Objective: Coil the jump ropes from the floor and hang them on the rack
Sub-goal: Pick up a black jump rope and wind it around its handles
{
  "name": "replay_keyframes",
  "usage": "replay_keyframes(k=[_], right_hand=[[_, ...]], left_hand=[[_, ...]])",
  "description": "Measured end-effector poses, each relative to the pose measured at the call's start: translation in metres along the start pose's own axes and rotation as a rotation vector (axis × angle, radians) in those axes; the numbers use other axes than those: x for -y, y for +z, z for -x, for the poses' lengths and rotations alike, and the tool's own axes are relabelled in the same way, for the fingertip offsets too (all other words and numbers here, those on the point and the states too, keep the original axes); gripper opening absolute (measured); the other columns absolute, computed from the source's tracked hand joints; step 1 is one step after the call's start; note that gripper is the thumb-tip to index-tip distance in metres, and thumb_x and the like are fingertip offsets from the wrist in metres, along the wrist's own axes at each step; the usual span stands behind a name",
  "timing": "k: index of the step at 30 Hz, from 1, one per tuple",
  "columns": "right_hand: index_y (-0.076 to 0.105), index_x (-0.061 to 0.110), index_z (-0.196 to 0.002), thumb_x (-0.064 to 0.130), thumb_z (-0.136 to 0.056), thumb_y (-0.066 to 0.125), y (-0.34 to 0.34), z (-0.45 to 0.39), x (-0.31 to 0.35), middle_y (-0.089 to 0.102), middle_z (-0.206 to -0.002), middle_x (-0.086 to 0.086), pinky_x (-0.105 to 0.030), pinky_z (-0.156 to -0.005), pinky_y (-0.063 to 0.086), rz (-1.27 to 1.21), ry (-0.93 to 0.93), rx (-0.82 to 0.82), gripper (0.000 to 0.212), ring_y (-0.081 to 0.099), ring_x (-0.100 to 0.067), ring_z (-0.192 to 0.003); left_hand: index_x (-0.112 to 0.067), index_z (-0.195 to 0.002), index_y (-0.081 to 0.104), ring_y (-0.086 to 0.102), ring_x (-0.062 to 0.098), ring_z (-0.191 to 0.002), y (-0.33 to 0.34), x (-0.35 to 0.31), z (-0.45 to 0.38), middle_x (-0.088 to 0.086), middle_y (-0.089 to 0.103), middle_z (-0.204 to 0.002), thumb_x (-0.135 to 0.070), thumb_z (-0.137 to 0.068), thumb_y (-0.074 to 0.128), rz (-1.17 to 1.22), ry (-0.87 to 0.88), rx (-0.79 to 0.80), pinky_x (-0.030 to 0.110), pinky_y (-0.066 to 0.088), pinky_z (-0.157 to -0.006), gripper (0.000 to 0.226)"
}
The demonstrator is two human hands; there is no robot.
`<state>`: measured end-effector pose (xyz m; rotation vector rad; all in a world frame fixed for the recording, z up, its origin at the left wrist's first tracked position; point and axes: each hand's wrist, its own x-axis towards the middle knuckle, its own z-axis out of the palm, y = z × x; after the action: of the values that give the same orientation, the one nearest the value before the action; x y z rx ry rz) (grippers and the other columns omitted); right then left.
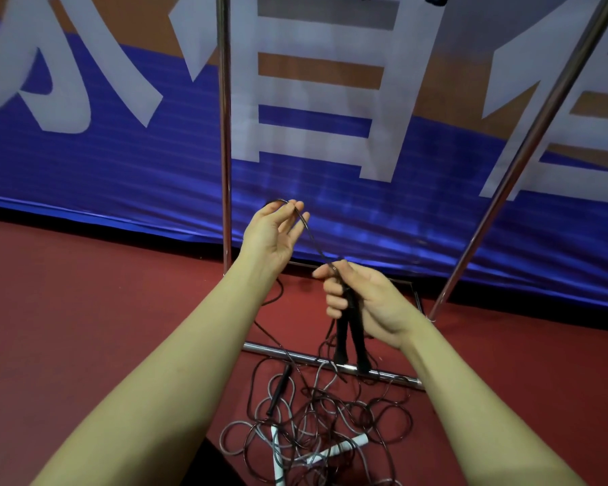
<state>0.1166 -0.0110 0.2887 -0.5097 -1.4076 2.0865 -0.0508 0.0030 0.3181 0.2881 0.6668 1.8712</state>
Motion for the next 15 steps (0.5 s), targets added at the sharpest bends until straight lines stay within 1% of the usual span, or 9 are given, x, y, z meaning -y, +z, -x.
replay_keyframes(k=[2,3,5,7,9,11,12,13,15], right_hand=[[0.067,0.011,-0.081,0.039,-0.068,0.080,-0.003,0.001,0.003,0.043,-0.061,0.004,-0.020,-0.050,0.039,-0.035,-0.058,-0.007,0.033,0.039,-0.007,-0.049],[0.066,0.012,-0.077,0.035,-0.069,0.080,-0.003,0.002,0.005,0.044,-0.061,0.003,-0.021,-0.051,0.040,-0.035,-0.084,-0.029,0.028,0.040,-0.008,-0.049],[0.061,0.010,-0.076,0.026,-0.078,0.069,-0.002,0.003,0.010,0.047,-0.059,0.001,-0.022,-0.054,0.043,-0.062,-0.129,-0.122,0.018,0.042,-0.010,-0.050],[0.054,0.008,-0.078,0.021,-0.082,0.055,-0.003,0.003,0.016,0.051,-0.060,-0.001,-0.024,-0.059,0.046,-0.153,-0.178,-0.227,0.013,0.048,-0.012,-0.053],[0.054,0.008,-0.079,0.021,-0.081,0.053,-0.006,0.003,0.020,0.057,-0.063,-0.003,-0.026,-0.064,0.053,-0.279,-0.215,-0.294,0.013,0.057,-0.015,-0.060],[0.055,0.009,-0.080,0.022,-0.081,0.053,-0.010,0.004,0.023,0.065,-0.069,-0.005,-0.029,-0.072,0.057,-0.372,-0.238,-0.330,0.013,0.067,-0.018,-0.070],[0.054,0.009,-0.081,0.022,-0.083,0.051,-0.011,0.004,0.023,0.068,-0.073,-0.006,-0.030,-0.078,0.057,-0.395,-0.253,-0.338,0.013,0.070,-0.019,-0.077],[0.053,0.010,-0.081,0.022,-0.087,0.049,-0.011,0.004,0.024,0.071,-0.078,-0.007,-0.031,-0.084,0.055,-0.405,-0.272,-0.342,0.014,0.070,-0.019,-0.085],[0.051,0.011,-0.082,0.020,-0.095,0.042,-0.011,0.005,0.026,0.072,-0.095,-0.011,-0.031,-0.096,0.045,-0.401,-0.319,-0.352,0.018,0.066,-0.018,-0.104]], left_hand=[[-0.007,-0.077,0.049,0.067,0.013,-0.070,-0.001,-0.001,-0.001,0.008,0.059,-0.079,0.008,-0.092,0.052,-0.010,0.003,-0.012,0.027,0.058,-0.063,0.021],[-0.006,-0.077,0.050,0.067,0.013,-0.069,-0.001,-0.001,-0.001,0.008,0.059,-0.078,0.006,-0.093,0.051,-0.039,-0.011,-0.013,0.029,0.058,-0.063,0.020],[-0.005,-0.078,0.050,0.066,0.015,-0.065,0.000,-0.001,0.002,0.010,0.061,-0.074,0.000,-0.096,0.047,-0.142,-0.103,-0.033,0.035,0.056,-0.067,0.018],[-0.005,-0.081,0.046,0.064,0.017,-0.055,0.001,0.002,0.009,0.012,0.060,-0.068,-0.009,-0.098,0.042,-0.313,-0.262,-0.043,0.038,0.049,-0.070,0.018],[-0.004,-0.088,0.047,0.064,0.023,-0.066,0.002,0.006,0.017,0.015,0.060,-0.081,-0.020,-0.100,0.040,-0.501,-0.408,-0.012,0.038,0.046,-0.071,0.022],[-0.006,-0.095,0.053,0.062,0.023,-0.078,0.002,0.012,0.025,0.011,0.063,-0.090,-0.033,-0.100,0.037,-0.695,-0.487,0.112,0.036,0.046,-0.074,0.031],[-0.009,-0.096,0.057,0.063,0.020,-0.079,0.004,0.016,0.029,0.008,0.065,-0.089,-0.038,-0.101,0.034,-0.805,-0.493,0.200,0.033,0.046,-0.075,0.038],[-0.012,-0.094,0.060,0.064,0.015,-0.075,0.006,0.020,0.035,0.004,0.067,-0.085,-0.042,-0.101,0.030,-0.906,-0.489,0.277,0.030,0.046,-0.073,0.043],[-0.012,-0.089,0.062,0.059,0.009,-0.059,0.010,0.030,0.042,0.002,0.065,-0.074,-0.044,-0.102,0.026,-1.037,-0.469,0.364,0.023,0.042,-0.061,0.050]])
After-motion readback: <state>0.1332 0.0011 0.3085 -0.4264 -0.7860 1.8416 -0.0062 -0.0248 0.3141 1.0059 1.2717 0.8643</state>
